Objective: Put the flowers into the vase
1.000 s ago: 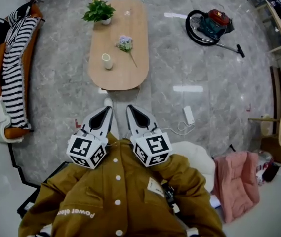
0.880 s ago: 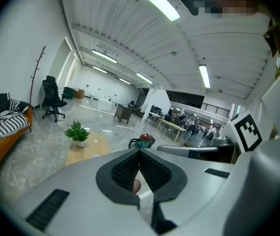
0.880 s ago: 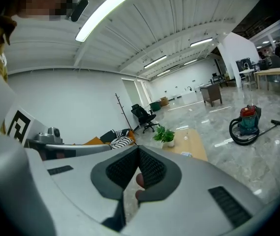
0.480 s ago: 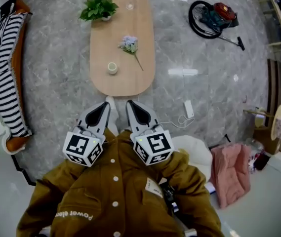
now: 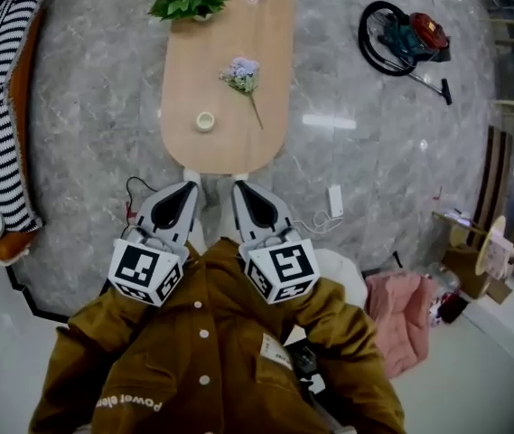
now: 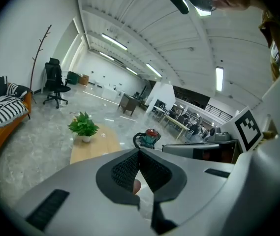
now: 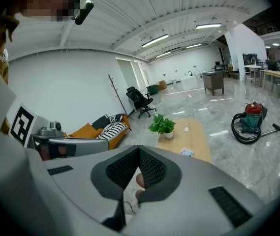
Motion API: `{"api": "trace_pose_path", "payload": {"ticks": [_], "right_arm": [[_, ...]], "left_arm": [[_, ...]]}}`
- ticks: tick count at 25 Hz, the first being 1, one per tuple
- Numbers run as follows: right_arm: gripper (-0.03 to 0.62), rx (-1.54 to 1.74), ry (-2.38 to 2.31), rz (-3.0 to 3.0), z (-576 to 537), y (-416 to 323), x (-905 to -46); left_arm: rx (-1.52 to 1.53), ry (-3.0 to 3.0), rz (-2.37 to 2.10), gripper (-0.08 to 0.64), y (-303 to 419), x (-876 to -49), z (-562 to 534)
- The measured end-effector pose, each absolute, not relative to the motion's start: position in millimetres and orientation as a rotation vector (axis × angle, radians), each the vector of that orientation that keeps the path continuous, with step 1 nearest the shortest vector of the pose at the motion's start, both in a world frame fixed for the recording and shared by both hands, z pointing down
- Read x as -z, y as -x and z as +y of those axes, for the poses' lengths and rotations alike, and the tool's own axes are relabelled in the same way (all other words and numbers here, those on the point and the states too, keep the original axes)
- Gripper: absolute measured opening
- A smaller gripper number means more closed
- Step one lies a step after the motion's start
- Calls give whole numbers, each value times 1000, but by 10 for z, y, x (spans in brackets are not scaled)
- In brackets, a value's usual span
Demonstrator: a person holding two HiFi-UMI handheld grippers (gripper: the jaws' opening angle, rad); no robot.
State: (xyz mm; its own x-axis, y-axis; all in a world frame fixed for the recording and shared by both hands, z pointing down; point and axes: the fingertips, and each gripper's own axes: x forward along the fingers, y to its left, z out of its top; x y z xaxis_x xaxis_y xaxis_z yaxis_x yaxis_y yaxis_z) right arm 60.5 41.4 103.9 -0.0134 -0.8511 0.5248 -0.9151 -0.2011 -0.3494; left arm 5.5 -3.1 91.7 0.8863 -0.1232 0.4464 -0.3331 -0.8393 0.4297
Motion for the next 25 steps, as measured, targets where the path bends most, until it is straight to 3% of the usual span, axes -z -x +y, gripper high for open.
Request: {"api": "trace_pose_path", "payload": {"ticks": [25], "right_arm": [[-2, -895, -1909, -2010, 56, -1412, -2797]], "left_arm": [[-693, -2507, -548, 2, -943, -2666, -244]]}}
